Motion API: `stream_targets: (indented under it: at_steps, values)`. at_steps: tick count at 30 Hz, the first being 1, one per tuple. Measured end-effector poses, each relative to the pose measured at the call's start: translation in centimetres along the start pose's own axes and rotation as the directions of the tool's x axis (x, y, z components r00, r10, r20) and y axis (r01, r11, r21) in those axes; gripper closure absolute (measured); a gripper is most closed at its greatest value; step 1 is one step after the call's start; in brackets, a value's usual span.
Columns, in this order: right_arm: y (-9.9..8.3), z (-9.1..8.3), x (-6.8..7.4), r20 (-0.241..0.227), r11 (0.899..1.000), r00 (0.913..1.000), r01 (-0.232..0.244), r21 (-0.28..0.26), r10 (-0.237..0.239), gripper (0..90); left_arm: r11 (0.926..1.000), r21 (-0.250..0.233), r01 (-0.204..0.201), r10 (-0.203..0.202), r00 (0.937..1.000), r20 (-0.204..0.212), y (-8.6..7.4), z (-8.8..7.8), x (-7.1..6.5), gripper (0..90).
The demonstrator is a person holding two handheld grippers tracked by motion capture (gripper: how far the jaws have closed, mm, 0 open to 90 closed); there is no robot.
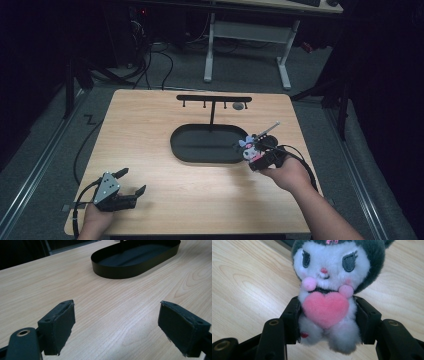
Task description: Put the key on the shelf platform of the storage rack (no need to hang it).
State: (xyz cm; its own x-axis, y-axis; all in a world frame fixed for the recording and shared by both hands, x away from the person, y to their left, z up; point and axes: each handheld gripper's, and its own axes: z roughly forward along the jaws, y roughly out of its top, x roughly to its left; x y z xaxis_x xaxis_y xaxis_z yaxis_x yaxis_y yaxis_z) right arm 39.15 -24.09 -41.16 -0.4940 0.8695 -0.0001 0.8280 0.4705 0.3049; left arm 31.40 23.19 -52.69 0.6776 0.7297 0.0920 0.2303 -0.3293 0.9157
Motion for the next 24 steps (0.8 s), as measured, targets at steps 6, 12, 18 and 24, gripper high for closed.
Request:
stream_targets:
  at_steps: [6,12,18,24]
  values:
    - [1.2,0.1,0.4,-0.011,1.000,0.9998,0.015,-0.013,-0.015,46.6,0.9999,-0.001,0.011,-0.011,0.9999,-0.004,-0.3,-0.6,0.1,14.8]
    - [2.4,0.4,0.7,-0.026,0.999,0.9992,0.028,-0.036,-0.029,46.6,0.9995,-0.014,0.027,-0.027,0.9996,0.004,-0.4,-0.8,0.3,14.9]
    - [3.0,0.4,0.9,-0.027,0.999,0.9991,0.032,-0.039,-0.033,46.6,0.9995,-0.017,0.028,-0.028,0.9995,0.012,-0.4,-1.1,0.2,14.8]
    - [3.6,0.4,1.0,-0.032,0.998,0.9987,0.039,-0.046,-0.041,46.7,0.9993,-0.020,0.031,-0.030,0.9993,0.022,-0.4,-1.1,0.2,14.8]
